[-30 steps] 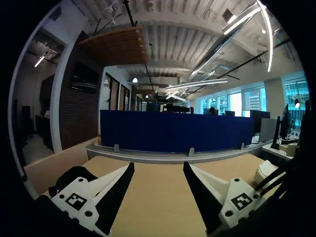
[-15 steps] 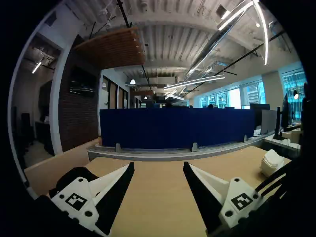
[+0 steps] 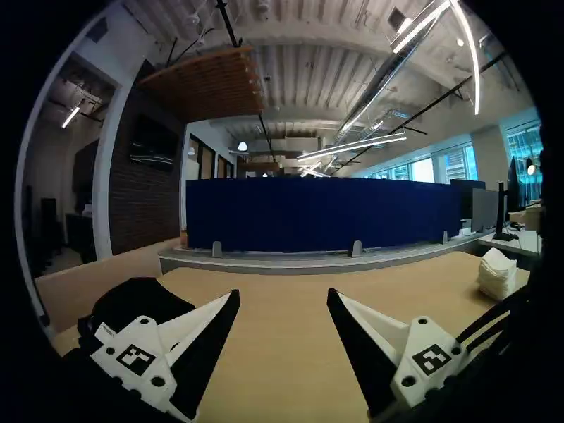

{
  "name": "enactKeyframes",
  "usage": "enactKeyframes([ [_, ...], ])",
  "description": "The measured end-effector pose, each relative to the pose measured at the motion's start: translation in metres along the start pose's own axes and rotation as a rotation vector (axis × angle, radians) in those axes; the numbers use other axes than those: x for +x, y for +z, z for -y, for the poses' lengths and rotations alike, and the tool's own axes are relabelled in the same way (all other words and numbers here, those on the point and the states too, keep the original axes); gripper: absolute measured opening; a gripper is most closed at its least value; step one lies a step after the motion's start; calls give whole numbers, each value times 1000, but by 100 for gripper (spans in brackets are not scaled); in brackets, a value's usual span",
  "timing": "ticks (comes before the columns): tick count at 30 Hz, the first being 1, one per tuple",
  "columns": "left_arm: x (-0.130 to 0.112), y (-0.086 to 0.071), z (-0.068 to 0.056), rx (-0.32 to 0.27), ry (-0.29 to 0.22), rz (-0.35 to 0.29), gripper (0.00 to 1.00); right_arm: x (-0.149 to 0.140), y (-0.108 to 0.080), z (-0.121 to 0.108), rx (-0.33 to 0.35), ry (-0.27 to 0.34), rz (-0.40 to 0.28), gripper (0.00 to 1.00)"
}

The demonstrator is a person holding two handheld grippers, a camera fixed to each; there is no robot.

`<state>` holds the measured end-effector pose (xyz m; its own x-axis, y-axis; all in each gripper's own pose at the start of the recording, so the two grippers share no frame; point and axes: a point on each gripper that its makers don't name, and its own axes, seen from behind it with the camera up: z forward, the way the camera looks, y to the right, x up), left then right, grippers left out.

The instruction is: Fold towel

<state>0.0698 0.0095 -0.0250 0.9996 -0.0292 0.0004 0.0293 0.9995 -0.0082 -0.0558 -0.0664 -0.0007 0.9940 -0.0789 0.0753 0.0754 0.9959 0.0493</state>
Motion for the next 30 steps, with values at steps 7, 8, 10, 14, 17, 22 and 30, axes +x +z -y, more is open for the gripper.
enactKeyframes([
  [7,-25,5,1,1,-14,-2,92,-6,4,0,-4,-20,-10,100],
  [8,-29,6,0,0,-12,-1,92,-6,5,0,-4,-22,-12,100],
  [10,-35,8,-1,-2,-12,2,92,-7,6,-1,-6,-25,-14,100],
  [14,-45,11,-4,-3,-13,6,92,-9,9,-1,-5,-26,-18,100],
  [17,-50,12,-6,-3,-9,5,92,-11,11,-1,0,-29,-21,100],
  [22,-55,17,-6,-3,-5,1,92,-13,15,1,5,-42,-21,100],
  [30,-62,23,-7,-9,13,0,92,-13,19,-4,-4,-45,-28,100],
])
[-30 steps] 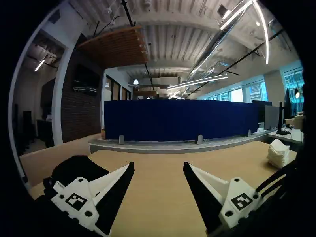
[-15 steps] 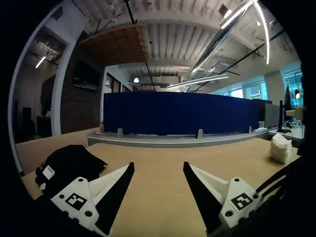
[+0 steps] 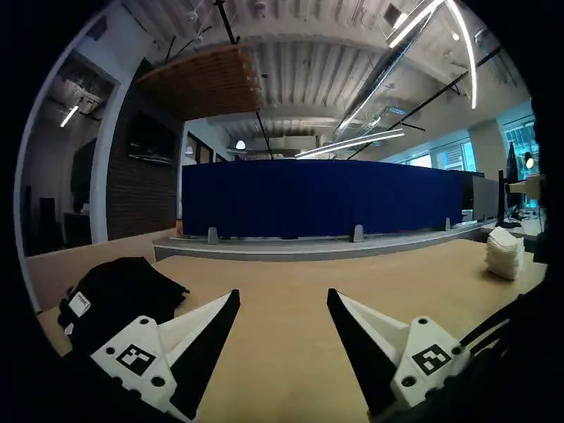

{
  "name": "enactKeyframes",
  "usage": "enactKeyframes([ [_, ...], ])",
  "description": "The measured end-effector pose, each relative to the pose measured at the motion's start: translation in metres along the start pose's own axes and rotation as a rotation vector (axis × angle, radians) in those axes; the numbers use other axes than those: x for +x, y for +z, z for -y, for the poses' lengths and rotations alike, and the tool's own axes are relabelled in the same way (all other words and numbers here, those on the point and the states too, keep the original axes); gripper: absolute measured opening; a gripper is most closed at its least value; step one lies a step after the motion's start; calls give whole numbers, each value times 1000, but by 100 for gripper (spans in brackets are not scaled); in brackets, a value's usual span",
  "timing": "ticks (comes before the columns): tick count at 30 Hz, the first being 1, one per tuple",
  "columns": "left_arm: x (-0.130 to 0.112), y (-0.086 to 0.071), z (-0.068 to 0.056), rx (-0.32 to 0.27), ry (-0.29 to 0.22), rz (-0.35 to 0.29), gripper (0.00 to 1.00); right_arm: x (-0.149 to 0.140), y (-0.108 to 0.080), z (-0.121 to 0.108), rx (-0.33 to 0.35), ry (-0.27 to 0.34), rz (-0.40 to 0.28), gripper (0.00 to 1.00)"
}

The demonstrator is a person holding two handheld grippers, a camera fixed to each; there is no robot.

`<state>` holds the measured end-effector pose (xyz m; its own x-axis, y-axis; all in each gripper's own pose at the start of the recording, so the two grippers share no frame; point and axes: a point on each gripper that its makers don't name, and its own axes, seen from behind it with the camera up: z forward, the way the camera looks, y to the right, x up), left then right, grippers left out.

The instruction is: Fold towel

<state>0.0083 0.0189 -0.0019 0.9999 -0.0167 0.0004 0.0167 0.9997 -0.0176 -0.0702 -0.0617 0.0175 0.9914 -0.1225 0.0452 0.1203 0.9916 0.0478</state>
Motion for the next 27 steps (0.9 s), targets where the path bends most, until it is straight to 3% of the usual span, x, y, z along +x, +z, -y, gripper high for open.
enactKeyframes([
  [27,0,-1,5,21,1,1,92,3,-2,-43,-59,30,-46,100],
])
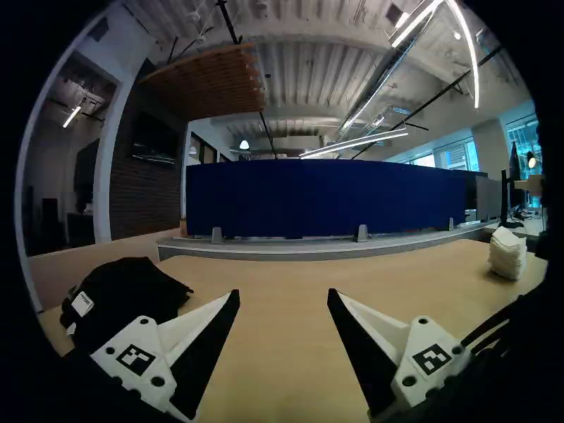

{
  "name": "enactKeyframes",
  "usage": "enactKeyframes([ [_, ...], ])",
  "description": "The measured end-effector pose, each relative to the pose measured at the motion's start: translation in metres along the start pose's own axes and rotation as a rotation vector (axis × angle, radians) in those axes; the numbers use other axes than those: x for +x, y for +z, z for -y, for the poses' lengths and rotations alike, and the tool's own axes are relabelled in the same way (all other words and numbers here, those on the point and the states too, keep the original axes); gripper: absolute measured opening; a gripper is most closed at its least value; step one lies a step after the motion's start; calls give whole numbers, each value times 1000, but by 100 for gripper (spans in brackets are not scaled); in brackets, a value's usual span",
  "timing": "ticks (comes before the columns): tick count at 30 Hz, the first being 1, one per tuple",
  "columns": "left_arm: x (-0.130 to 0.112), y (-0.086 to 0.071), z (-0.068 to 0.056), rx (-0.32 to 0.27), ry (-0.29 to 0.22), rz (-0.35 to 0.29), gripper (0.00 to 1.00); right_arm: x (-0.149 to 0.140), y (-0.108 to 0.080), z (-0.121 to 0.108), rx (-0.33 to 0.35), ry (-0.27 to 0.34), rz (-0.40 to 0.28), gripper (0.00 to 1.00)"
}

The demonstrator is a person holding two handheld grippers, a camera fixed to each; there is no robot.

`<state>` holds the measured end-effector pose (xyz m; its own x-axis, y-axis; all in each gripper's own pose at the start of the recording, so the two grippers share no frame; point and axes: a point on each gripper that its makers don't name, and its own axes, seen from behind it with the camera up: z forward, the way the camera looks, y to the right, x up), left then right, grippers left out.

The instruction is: Fold towel

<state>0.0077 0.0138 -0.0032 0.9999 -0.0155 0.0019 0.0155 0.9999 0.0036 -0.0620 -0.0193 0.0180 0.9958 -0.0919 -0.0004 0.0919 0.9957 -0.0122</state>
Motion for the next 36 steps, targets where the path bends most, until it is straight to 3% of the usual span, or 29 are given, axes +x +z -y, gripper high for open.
enactKeyframes([
  [18,0,0,0,0,0,0,92,-65,-5,-13,8,64,11,100],
  [36,0,-1,1,0,0,0,93,-98,-7,-6,23,108,11,100],
])
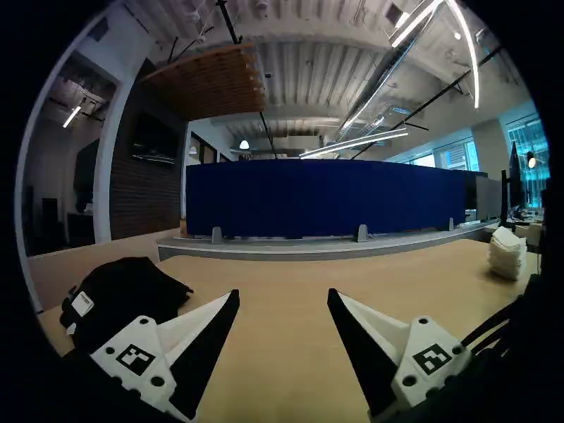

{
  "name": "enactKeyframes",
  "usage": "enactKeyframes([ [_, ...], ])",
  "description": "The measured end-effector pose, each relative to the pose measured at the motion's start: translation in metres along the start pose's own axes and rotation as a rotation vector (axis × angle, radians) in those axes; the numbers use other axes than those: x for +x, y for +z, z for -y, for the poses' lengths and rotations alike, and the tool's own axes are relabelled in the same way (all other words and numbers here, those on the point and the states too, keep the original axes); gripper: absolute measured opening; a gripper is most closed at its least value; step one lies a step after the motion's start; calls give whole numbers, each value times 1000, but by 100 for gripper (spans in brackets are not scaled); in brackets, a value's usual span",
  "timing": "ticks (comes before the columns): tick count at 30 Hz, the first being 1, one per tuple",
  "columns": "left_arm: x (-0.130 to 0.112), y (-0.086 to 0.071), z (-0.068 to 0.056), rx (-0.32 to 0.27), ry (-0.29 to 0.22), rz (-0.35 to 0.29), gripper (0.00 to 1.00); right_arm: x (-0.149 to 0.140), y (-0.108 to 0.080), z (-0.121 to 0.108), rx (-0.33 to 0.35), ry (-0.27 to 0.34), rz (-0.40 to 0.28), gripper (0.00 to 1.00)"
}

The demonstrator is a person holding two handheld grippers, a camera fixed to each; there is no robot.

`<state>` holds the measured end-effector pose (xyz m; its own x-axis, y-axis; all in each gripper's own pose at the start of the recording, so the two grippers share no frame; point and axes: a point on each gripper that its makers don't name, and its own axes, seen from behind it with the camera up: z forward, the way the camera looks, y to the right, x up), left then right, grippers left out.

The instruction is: Fold towel

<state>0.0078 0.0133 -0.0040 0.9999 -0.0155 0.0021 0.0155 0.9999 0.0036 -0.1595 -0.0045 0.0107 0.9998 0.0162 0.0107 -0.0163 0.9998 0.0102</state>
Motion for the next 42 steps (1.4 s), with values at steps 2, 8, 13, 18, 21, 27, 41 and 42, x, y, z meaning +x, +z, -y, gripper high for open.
enactKeyframes([
  [2,0,0,0,0,0,0,93,-3,1,1,1,6,1,100],
  [8,0,1,1,0,0,0,93,-9,2,1,-1,15,-5,100],
  [13,-1,1,1,0,0,0,93,-11,2,2,-4,15,-3,100],
  [18,0,1,1,0,0,0,93,-15,2,3,-2,12,-2,100],
  [21,0,0,1,0,0,0,93,-19,2,5,-2,6,3,100],
  [27,0,0,1,0,0,0,93,-24,3,6,-2,-11,6,100],
  [41,0,1,1,0,1,0,93,-27,6,3,-2,-7,8,100],
  [42,0,1,1,0,1,0,93,-27,6,3,-2,-7,8,100],
])
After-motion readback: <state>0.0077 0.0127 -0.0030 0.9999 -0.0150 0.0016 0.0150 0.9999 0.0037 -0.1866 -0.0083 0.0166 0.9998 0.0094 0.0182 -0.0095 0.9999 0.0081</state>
